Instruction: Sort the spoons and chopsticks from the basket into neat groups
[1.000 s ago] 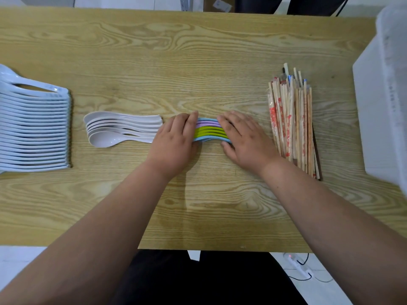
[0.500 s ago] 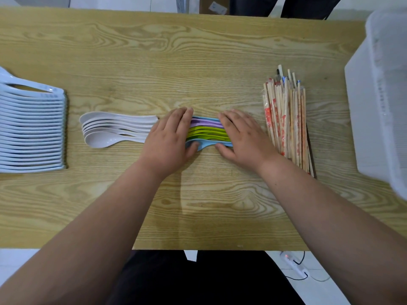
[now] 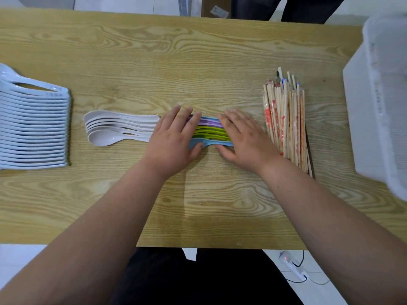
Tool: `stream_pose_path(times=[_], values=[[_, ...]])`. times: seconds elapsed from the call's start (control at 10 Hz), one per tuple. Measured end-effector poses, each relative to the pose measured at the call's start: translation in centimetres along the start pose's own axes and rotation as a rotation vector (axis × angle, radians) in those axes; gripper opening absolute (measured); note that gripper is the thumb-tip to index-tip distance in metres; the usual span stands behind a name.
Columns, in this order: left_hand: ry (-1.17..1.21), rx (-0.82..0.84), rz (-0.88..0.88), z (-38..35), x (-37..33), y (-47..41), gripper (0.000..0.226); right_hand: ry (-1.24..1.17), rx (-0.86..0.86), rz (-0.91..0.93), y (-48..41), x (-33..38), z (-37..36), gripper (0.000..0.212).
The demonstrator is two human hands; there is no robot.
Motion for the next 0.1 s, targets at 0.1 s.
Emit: stream_pose_path(times=[0.1], values=[[0.032, -0.043, 0.009, 0.95, -0.1, 0.15, 0.067, -0.054, -0.074, 0.036, 0.66, 0.92, 1.39, 0.069]])
Point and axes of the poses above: each hand's wrist, its own y-axis away from the middle knuckle, its own z-axis out of the back of the hand, x = y × z, the point moved 10 cm from there along -y, towards the middle knuckle, and after that the axes turned 9 degrees about -y, right-handed, at the moved point
